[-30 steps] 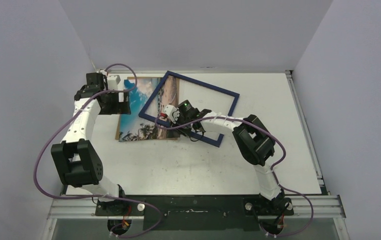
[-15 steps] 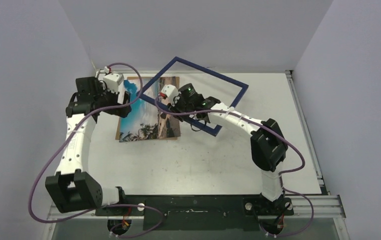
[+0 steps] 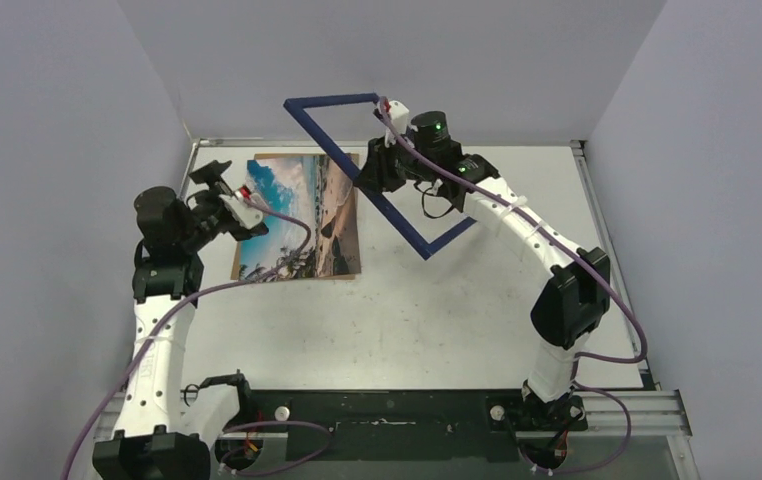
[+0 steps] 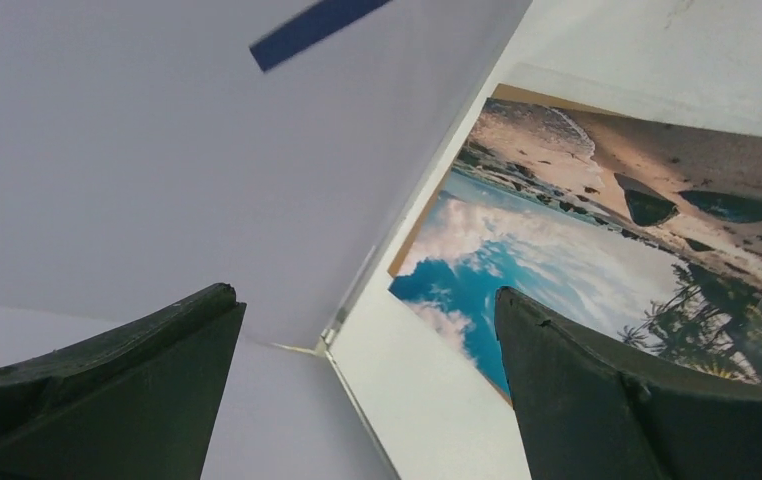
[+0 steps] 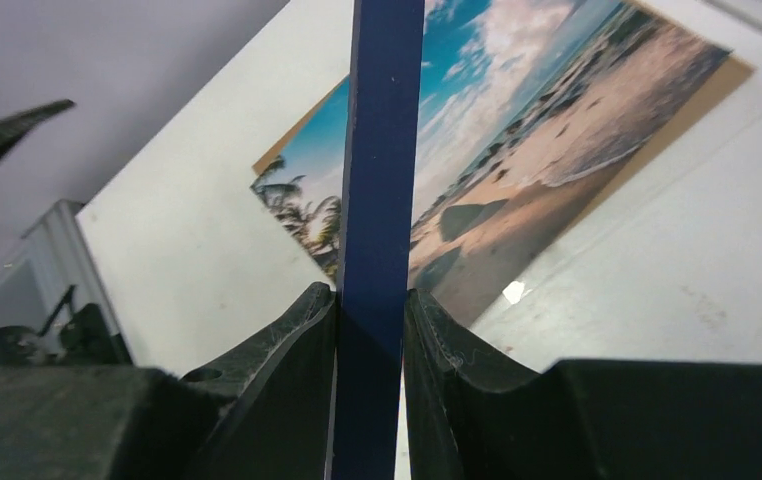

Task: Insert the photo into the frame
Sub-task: Turn over the photo frame at the center of the board.

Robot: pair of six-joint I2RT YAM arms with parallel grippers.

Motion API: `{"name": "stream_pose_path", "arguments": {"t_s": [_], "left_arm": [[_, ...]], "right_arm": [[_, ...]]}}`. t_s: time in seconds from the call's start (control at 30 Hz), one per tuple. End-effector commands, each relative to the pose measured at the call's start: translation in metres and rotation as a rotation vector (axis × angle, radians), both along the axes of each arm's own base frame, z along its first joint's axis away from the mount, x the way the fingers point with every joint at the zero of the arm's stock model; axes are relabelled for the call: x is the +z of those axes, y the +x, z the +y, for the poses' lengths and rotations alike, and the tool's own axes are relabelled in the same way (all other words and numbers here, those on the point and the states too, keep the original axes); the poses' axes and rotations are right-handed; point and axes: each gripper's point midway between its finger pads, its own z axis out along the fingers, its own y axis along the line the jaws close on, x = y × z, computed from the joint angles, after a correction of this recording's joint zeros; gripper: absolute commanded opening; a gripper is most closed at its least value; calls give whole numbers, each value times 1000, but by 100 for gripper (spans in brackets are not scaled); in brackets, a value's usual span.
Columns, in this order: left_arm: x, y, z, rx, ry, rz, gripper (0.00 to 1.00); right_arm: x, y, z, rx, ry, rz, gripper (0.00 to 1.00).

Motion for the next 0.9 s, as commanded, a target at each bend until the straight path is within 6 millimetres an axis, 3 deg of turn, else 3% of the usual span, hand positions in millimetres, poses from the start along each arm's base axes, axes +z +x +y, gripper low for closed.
{"name": "stream_pose_path", "arguments": {"t_s": [0.0, 0.07, 0.13, 0.3, 0.5, 0.7, 0.87], "left_arm": [[26, -19, -28, -163, 269, -342, 100], [20, -23, -38, -199, 348, -391, 89], [19, -28, -52, -235, 376, -418, 84], [34, -32, -68, -246, 361, -569, 85], [16, -31, -80, -285, 425, -598, 86], [23, -30, -92, -295, 464, -730, 85], [12, -24, -101, -327, 518, -723, 77]], "right_arm": [[56, -40, 17, 131, 158, 45, 5], [68, -52, 19, 169, 232, 66, 5], [77, -58, 17, 175, 294, 86, 5], [83, -70, 19, 212, 370, 216, 5], [98, -89, 23, 265, 532, 311, 5], [102, -107, 28, 293, 595, 368, 5], [110, -119, 37, 318, 623, 400, 5]]}}
